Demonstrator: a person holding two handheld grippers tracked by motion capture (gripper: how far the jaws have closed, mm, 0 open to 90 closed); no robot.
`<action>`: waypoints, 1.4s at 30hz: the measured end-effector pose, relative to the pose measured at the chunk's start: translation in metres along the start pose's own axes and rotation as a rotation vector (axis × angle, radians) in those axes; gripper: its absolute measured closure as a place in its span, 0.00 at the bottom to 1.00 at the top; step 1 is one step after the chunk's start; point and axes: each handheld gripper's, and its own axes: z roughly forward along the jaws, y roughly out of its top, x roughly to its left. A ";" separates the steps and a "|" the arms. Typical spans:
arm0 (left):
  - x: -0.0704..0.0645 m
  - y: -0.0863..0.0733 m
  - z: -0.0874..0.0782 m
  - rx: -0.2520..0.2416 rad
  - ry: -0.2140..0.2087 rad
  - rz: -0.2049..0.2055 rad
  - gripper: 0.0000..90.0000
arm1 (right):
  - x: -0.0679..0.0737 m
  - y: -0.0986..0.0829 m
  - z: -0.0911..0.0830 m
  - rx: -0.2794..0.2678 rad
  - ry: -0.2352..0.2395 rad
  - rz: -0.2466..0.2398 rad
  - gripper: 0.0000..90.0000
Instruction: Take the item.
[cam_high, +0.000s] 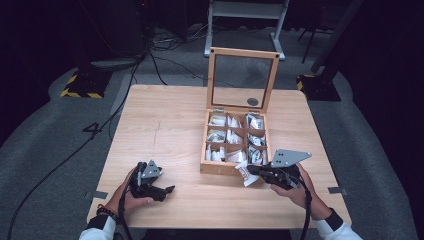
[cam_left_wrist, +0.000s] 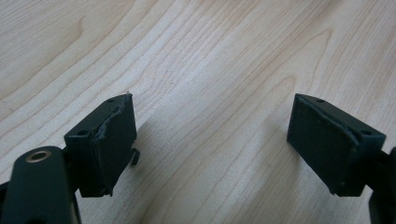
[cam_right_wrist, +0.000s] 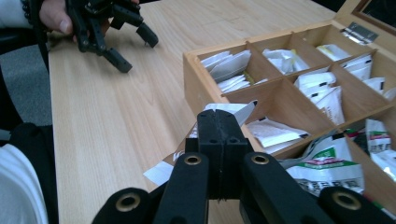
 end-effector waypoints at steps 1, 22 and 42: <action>0.000 0.000 0.000 0.000 0.000 0.000 0.18 | 0.001 -0.001 0.001 0.000 0.003 -0.002 1.00; 0.000 0.000 0.000 0.001 0.000 0.000 0.18 | 0.030 -0.028 0.053 0.149 0.115 -0.075 1.00; 0.000 0.000 0.000 0.000 0.000 0.000 0.18 | 0.020 -0.045 0.071 0.249 0.113 -0.051 0.95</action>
